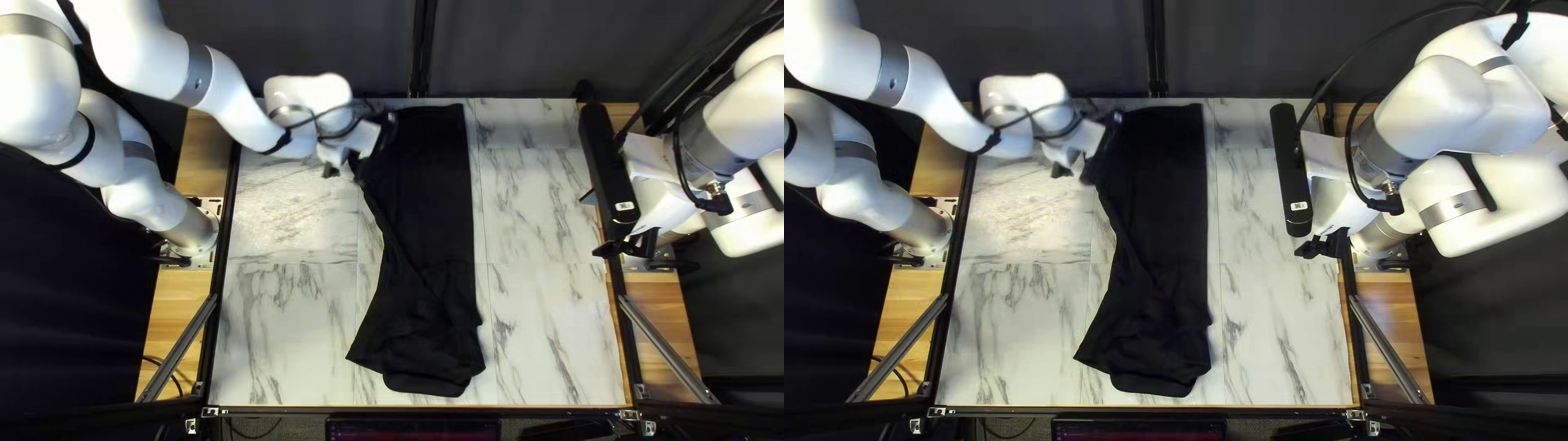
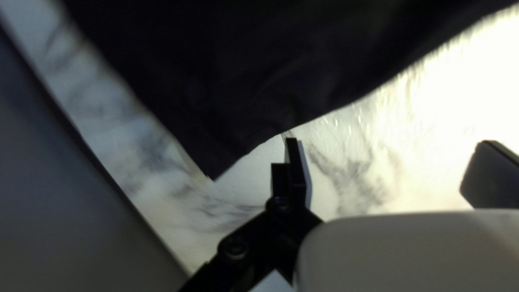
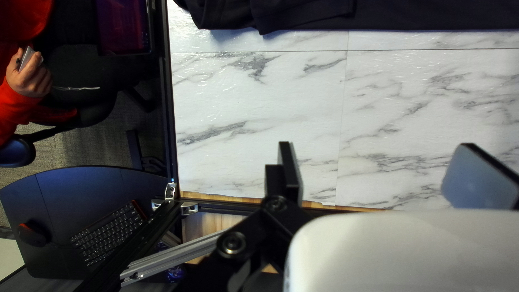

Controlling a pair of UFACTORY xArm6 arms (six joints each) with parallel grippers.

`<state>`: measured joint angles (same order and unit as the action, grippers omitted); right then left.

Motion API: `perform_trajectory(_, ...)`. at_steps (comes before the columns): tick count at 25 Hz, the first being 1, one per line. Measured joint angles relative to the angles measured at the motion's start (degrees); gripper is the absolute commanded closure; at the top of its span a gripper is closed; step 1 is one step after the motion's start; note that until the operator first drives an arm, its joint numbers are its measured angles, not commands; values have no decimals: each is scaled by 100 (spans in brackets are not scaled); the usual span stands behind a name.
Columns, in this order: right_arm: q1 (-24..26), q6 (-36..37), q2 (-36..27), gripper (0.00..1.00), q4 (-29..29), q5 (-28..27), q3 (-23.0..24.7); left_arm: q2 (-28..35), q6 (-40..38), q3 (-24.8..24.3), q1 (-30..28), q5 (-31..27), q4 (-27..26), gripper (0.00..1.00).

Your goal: Fold t-shirt

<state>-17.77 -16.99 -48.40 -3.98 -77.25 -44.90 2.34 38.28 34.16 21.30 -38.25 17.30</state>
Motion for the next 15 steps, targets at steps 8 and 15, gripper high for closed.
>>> perform_trajectory(8,0,0,0,0,0,0,0,-63,76,-146,43,665,222,0)
perform_trajectory(15,0,0,0,0,0,0,0,-113,309,-157,-57,1137,634,0)
